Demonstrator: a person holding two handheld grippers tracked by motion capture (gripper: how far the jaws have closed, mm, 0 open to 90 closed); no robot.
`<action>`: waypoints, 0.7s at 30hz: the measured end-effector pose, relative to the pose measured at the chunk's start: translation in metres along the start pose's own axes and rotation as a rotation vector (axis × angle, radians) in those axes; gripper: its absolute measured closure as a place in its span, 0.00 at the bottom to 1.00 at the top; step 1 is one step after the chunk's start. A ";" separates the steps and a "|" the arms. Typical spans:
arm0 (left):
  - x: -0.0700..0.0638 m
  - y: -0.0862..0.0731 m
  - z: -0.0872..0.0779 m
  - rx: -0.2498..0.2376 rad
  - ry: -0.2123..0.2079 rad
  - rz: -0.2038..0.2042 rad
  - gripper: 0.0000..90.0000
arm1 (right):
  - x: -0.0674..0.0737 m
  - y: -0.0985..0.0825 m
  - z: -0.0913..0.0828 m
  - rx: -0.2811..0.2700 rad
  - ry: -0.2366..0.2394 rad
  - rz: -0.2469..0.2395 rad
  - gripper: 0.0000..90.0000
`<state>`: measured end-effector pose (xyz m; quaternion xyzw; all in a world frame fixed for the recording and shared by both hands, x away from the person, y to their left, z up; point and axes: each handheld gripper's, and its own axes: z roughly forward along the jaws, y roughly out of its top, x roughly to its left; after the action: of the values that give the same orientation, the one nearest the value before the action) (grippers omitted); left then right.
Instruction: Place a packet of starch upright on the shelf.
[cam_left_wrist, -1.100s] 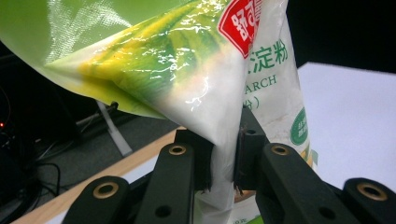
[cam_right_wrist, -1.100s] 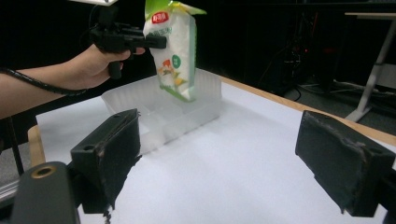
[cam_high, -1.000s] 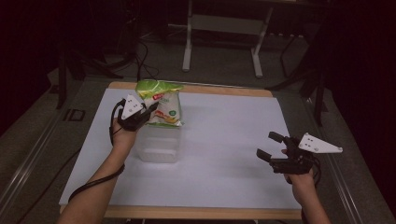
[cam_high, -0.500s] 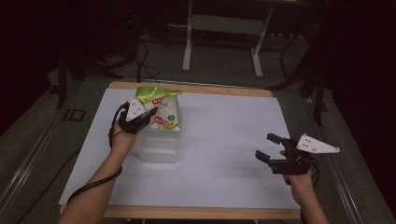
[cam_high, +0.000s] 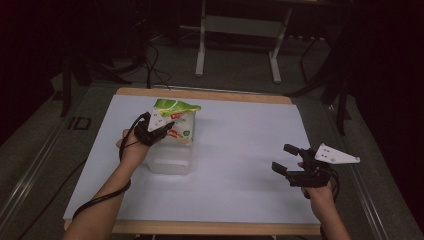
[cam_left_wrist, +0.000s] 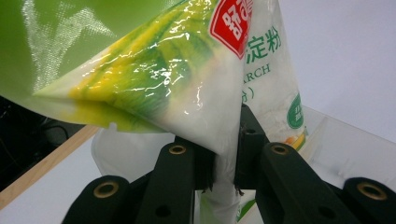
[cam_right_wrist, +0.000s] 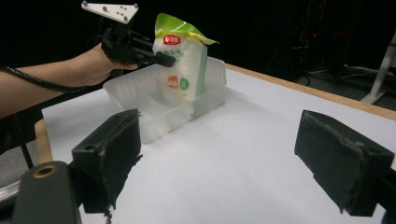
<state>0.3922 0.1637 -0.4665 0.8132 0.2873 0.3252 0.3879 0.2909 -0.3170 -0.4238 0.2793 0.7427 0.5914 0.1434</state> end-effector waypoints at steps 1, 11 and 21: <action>0.000 0.000 0.000 0.003 -0.001 -0.011 0.89 | 0.000 0.000 0.000 0.000 0.000 0.001 0.16; 0.014 -0.010 0.003 0.020 -0.053 -0.140 0.89 | -0.003 -0.002 -0.001 0.003 -0.008 0.020 0.16; 0.013 -0.010 -0.003 -0.029 -0.044 -0.158 0.67 | -0.003 -0.002 0.000 0.013 -0.006 0.020 0.16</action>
<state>0.3962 0.1801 -0.4695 0.7893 0.3373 0.2799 0.4300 0.2925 -0.3188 -0.4263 0.2895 0.7434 0.5870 0.1378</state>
